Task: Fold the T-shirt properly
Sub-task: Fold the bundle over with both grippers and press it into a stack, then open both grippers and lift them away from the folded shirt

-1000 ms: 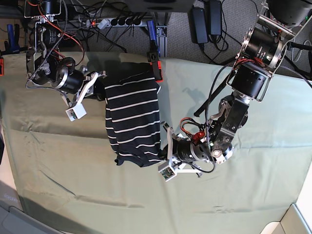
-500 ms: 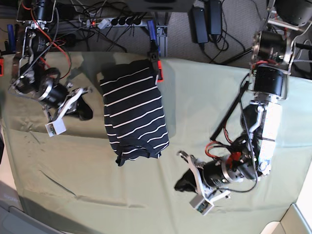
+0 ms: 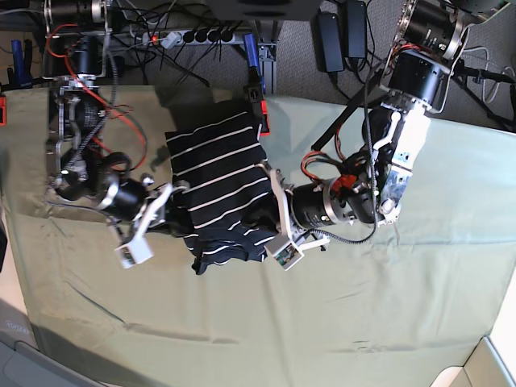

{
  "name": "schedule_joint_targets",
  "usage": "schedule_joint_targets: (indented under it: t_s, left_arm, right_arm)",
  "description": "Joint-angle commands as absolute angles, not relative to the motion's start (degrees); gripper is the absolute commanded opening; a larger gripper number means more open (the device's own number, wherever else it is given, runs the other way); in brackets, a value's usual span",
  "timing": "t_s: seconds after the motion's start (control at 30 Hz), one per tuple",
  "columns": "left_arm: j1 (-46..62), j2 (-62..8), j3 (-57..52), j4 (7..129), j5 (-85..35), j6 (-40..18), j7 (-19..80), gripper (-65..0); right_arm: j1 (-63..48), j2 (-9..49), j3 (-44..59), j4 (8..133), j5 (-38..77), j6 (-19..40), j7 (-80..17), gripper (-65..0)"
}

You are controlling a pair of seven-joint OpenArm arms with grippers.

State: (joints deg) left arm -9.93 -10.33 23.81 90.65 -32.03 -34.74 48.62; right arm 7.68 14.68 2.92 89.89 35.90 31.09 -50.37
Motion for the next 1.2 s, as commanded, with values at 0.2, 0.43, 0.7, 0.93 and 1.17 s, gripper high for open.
schedule_joint_targets:
  t_s: [0.2,0.43,0.7,0.93,1.17]
  left_arm:
    - [-10.9,-10.3,23.7,90.5,-27.0,-35.9,45.8,-64.1]
    - [-10.9,-11.6,23.7,84.6,-24.6,-35.9,43.5,-64.1]
    - [-10.0,-11.6,23.7,81.4,-21.9,-35.9,40.5,-64.1]
    - [-10.3,-11.6,22.9,83.2,-22.4,-35.6,40.3,-64.1]
    - [-9.9,-11.6,15.2,91.9,-26.5,-35.6,45.8,-64.1]
  right_arm:
    - [11.7,15.3,-0.5,82.7,30.4,31.5,-46.6,-65.0]
    - [11.7,15.6,-0.4,79.3,27.4,31.5,-45.4,-65.0]
    - [11.0,16.8,-0.4,78.6,27.2,31.5,-44.8,-65.0]
    - [11.0,17.1,-0.2,79.4,30.0,31.5,-43.2,-65.0]
    - [10.9,17.1,3.6,86.3,32.6,31.5,-43.7,-65.0]
